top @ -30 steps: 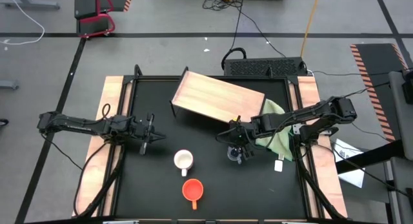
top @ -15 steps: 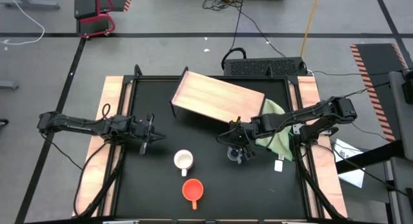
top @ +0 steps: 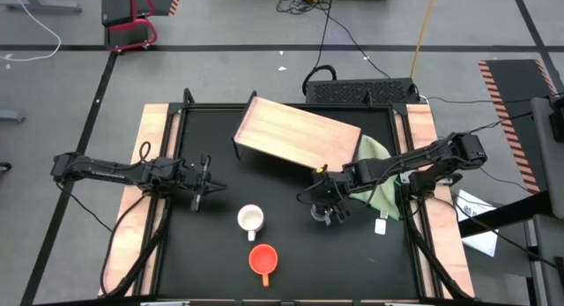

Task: Stack small to large cups/mugs on shelf
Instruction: Put the transparent mug on the shelf

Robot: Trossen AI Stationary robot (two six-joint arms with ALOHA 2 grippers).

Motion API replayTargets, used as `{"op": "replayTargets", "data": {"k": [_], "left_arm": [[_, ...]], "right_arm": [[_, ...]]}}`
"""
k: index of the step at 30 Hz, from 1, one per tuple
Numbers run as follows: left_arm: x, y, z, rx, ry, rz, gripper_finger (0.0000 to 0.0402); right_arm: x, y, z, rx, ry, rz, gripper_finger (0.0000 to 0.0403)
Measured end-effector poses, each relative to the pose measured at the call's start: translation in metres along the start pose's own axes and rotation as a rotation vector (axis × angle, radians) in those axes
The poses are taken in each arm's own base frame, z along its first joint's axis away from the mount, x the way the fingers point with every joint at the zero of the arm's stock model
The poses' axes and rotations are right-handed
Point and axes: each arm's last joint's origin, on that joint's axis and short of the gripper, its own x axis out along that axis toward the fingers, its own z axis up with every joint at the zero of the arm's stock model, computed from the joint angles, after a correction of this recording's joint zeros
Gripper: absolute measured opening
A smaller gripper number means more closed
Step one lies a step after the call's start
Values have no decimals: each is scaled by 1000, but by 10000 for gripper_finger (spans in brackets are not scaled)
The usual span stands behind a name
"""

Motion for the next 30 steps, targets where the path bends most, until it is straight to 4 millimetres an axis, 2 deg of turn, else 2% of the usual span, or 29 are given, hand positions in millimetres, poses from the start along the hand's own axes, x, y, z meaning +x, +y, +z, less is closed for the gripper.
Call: {"op": "replayTargets", "data": {"k": [15,30], "left_arm": [[0,0,0,-9,1,0,26],[0,0,0,-11,1,0,26]], "right_arm": [[7,1,-7,-47,-15,-20,204],[8,1,-6,-44,-25,-18,89]]}}
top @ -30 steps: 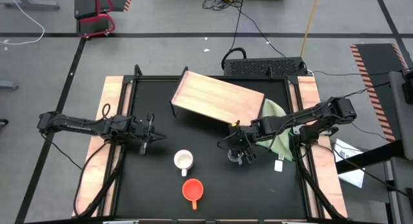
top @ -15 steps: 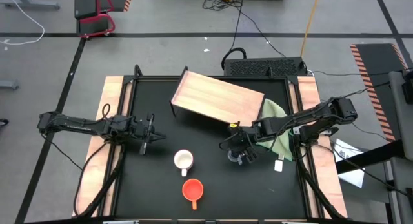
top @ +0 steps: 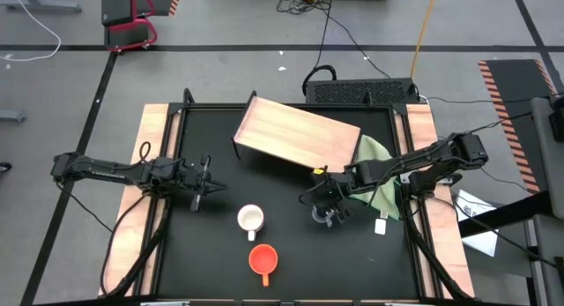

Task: Stack small to large cups/mugs on shelf
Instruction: Put the transparent mug on the shelf

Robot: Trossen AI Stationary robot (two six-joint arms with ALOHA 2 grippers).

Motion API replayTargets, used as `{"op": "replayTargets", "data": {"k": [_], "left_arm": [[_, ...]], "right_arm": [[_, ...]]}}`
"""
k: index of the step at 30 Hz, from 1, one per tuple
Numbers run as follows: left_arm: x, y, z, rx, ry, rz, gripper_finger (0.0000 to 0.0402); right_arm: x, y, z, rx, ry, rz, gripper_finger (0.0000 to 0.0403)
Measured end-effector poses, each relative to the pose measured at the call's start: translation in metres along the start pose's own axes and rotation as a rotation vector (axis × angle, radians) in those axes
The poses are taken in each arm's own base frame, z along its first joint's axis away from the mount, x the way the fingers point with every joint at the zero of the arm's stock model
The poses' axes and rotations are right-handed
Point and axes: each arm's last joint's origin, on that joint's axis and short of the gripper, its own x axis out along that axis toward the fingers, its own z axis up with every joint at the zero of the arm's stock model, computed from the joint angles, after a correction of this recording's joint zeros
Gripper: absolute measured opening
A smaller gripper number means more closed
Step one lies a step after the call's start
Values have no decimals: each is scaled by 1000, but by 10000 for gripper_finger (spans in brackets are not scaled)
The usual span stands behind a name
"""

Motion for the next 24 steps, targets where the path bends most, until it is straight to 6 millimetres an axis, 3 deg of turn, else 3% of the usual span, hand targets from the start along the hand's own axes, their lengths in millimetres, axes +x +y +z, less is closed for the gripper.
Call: {"op": "replayTargets", "data": {"k": [10,16,24], "left_arm": [[0,0,-1,-3,10,-1,26],[0,0,-2,-6,17,-2,26],[0,0,-3,-7,28,-4,26]], "right_arm": [[2,1,-2,12,9,12,55],[2,0,-2,7,5,6,8],[1,0,-1,-9,2,4,3]]}}
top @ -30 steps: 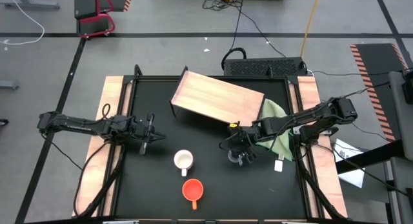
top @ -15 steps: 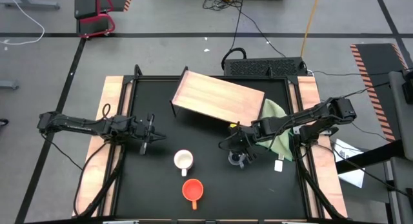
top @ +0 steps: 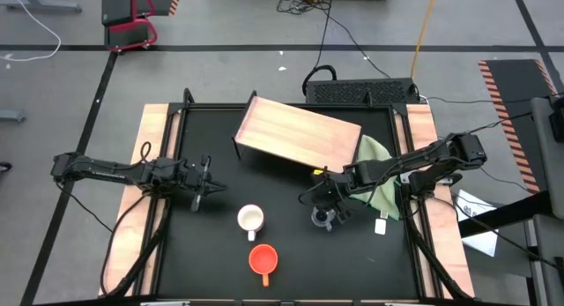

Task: Stack small to large cups/mugs on shelf
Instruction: Put the transparent mug on the shelf

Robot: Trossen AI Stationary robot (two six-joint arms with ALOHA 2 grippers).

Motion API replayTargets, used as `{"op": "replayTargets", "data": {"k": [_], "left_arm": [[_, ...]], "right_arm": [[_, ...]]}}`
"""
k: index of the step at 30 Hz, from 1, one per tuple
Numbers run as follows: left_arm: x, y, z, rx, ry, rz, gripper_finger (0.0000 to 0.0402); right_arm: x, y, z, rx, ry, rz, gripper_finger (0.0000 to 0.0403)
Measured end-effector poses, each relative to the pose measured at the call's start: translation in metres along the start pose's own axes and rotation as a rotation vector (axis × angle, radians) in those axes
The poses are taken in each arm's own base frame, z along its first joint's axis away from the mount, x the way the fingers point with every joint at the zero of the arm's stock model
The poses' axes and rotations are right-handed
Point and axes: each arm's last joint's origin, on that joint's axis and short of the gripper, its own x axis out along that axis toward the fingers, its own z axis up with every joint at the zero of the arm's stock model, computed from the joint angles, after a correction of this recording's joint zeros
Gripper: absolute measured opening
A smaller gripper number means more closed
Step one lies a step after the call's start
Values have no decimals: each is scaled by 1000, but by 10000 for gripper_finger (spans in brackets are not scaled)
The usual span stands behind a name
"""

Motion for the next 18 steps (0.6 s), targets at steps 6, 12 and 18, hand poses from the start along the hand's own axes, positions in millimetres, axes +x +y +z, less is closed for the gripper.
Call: {"op": "replayTargets", "data": {"k": [6,12,18], "left_arm": [[0,0,0,0,0,0,26],[0,0,0,0,0,0,26],[0,0,0,0,-1,0,26]], "right_arm": [[0,0,0,0,-1,-1,2],[0,0,0,3,-1,-2,1],[-2,-2,5,9,-35,-17,1]]}}
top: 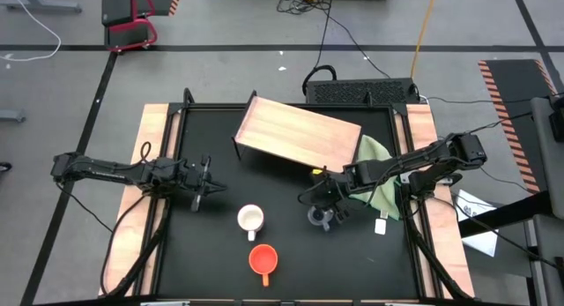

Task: Stack small to large cups/mugs on shelf
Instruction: Put the transparent mug on the shelf

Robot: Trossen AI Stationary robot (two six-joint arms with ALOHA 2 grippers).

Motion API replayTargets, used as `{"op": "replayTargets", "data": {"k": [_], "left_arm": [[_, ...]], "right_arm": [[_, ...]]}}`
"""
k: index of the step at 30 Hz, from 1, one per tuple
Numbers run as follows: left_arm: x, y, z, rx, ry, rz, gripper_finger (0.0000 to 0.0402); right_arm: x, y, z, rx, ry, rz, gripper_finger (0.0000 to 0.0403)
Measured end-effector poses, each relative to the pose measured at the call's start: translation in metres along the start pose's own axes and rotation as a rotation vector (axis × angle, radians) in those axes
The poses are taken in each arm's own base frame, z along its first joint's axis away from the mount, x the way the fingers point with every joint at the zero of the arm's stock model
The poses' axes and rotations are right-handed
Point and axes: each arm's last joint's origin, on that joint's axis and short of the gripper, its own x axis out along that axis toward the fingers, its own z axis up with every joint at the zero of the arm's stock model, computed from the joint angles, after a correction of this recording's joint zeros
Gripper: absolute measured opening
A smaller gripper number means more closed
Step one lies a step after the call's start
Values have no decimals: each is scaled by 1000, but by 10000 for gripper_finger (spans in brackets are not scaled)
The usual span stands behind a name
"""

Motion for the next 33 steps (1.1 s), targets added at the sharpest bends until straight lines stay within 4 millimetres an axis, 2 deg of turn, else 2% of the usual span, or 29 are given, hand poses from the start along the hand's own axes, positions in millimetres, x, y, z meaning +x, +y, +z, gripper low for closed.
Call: {"op": "replayTargets", "data": {"k": [6,15,26,33], "left_arm": [[0,0,0,0,-1,0,26],[0,0,0,0,-1,0,26],[0,0,0,0,-2,0,26],[0,0,0,-4,-2,0,26]], "right_arm": [[-11,-3,14,35,-7,1,0],[-39,-2,39,81,28,30,0],[-59,-4,49,123,73,49,0],[-62,-4,49,123,85,52,0]]}}
